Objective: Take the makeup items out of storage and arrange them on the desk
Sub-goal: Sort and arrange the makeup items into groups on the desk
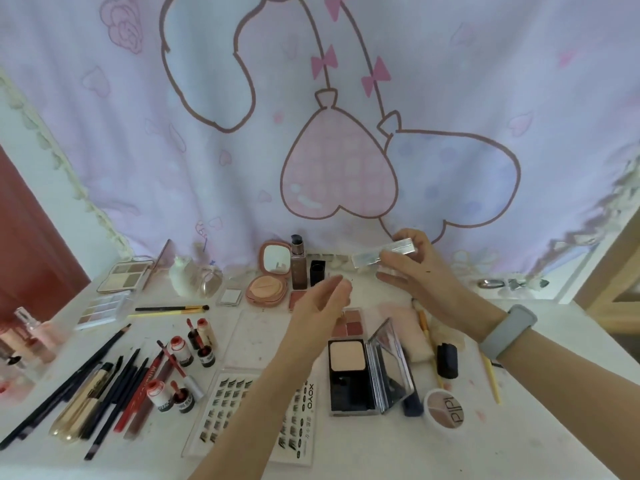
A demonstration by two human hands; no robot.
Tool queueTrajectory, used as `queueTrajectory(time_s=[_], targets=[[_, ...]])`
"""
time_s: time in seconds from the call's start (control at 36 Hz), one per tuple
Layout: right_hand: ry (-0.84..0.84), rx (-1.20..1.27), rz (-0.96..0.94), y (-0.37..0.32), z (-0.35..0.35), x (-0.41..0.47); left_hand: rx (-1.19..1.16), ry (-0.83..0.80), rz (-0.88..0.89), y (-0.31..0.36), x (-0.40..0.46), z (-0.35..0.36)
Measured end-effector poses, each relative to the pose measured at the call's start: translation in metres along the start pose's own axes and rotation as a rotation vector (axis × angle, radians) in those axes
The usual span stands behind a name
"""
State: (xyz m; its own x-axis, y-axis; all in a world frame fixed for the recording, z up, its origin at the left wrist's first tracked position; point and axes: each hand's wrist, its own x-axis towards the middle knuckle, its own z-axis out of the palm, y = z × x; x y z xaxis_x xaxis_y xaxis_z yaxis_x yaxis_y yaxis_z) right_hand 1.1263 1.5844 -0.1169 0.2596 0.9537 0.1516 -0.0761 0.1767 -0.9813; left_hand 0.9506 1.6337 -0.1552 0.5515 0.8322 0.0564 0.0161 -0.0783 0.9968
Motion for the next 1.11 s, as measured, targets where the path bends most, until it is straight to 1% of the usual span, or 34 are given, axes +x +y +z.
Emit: queueTrajectory(time_s=[0.08, 0.14, 0.22, 0.33, 0.39, 0.44, 0.5, 0.61, 0.67, 0.78, 0.89, 1.03, 1.11], targets=[[-0.046, -0.023, -0.015, 0.0, 0.01, -0.013, -0.13, -0.019, 0.039, 0.011, -0.003, 0.011], [-0.052, -0.019, -0.018, 0.0, 0.013, -0.019, -0.192, 0.022, 0.073, 0.014, -0.005, 0.015], [-0.054, -0.049, -0.012, -0.002, 0.015, -0.025, -0.259, 0.077, 0.078, 0.017, -0.005, 0.018], [-0.078, -0.209, 0.027, -0.004, 0.014, -0.031, -0.359, 0.111, 0.089, 0.022, -0.007, 0.021], [-0.132, -0.375, 0.024, -0.005, 0.013, -0.033, -0.4, 0.146, 0.088, 0.021, -0.006, 0.02], [-0.177, -0.58, -0.034, -0.007, 0.011, -0.034, -0.389, 0.175, 0.092, 0.018, -0.005, 0.02], [-0.178, -0.69, -0.093, -0.011, 0.011, -0.037, -0.352, 0.197, 0.096, 0.015, -0.005, 0.021], [-0.161, -0.956, -0.281, -0.015, 0.013, -0.042, -0.273, 0.231, 0.098, 0.011, -0.005, 0.026], [-0.165, -1.036, -0.312, -0.017, 0.012, -0.042, -0.253, 0.234, 0.106, 0.009, -0.004, 0.027], [-0.182, -1.187, -0.282, -0.022, 0.012, -0.038, -0.209, 0.261, 0.105, 0.007, -0.002, 0.03], [-0.197, -1.255, -0.235, -0.026, 0.012, -0.036, -0.189, 0.268, 0.08, 0.006, -0.001, 0.034], [-0.214, -1.249, -0.209, -0.026, 0.013, -0.034, -0.197, 0.28, 0.046, 0.006, 0.001, 0.036], [-0.155, -1.187, -0.188, -0.028, 0.012, -0.028, -0.222, 0.253, 0.044, 0.005, 0.001, 0.037]])
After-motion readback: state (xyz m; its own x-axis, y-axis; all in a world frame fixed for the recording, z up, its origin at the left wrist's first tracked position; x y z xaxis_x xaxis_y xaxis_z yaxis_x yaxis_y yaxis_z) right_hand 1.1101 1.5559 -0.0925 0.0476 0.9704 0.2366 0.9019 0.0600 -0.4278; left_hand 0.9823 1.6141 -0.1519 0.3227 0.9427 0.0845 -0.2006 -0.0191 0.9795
